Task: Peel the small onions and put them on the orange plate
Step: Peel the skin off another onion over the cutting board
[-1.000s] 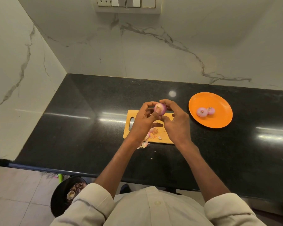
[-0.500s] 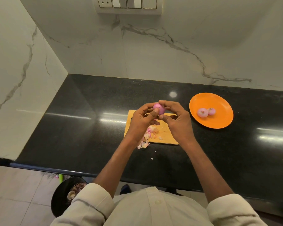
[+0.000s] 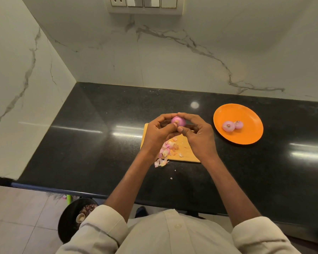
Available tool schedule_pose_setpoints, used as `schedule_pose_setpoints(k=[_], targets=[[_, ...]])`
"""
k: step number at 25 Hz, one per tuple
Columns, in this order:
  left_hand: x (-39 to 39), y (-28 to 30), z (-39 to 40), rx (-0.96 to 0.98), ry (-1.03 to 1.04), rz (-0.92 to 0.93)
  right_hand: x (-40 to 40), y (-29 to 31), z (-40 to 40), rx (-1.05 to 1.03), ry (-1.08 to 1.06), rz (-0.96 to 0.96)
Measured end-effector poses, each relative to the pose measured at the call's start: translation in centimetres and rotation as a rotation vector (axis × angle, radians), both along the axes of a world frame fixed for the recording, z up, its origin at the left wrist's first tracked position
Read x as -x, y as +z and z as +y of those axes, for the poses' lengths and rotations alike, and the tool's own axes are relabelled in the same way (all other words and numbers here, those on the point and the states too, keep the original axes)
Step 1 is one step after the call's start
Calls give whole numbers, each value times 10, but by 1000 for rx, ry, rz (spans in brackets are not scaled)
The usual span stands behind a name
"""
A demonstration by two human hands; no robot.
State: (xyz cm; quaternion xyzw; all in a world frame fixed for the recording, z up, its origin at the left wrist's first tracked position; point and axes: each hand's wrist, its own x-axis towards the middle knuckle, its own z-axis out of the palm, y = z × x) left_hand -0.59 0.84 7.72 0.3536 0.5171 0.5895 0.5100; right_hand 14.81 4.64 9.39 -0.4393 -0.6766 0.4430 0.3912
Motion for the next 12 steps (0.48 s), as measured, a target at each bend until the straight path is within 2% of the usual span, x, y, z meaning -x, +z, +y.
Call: schedule_pose_setpoints(k=[7,9,12], targets=[[0,4,5,-51,45,444,1,-3,9,-135,-13,-136],[-5,5,6,-44,71,482,0,-3,13,-151,-14,-166],[-6,6,8,-21,123,382,-4,-2,15,-42,23,-61]])
